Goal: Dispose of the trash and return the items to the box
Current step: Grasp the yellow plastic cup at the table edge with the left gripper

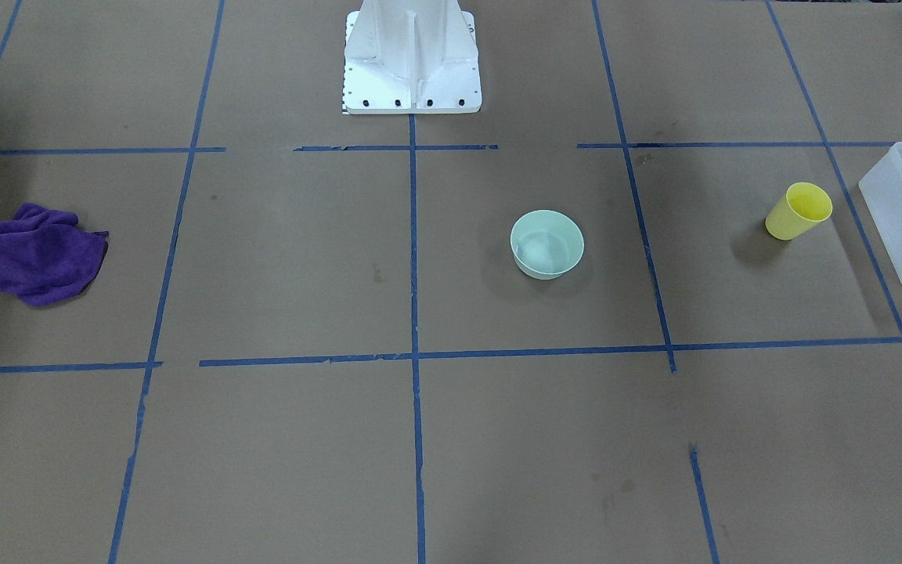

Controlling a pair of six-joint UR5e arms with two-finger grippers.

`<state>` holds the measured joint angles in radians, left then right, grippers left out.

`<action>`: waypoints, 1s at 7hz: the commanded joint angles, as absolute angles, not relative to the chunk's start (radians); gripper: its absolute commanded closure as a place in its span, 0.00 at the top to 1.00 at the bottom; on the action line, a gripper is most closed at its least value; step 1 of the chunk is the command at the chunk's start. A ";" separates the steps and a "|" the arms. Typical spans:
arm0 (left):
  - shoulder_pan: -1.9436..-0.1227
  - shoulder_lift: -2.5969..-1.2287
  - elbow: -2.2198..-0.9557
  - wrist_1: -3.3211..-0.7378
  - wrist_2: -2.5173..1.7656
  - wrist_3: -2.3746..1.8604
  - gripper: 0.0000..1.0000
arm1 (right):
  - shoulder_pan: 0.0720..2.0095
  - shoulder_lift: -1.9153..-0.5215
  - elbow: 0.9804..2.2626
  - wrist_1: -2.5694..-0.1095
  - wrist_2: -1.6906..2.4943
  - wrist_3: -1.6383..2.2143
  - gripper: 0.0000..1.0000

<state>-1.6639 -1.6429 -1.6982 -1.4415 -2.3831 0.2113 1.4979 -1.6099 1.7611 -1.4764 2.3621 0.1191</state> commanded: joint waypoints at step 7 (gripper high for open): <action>-1.460 -1.555 -1.821 -1.549 -2.345 0.037 1.00 | 1.477 -1.608 1.778 -1.448 2.365 0.137 1.00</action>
<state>-1.5577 -1.5592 -1.8129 -1.5287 -2.3222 0.1906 1.4819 -1.6068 1.7748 -1.4514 2.3621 0.1335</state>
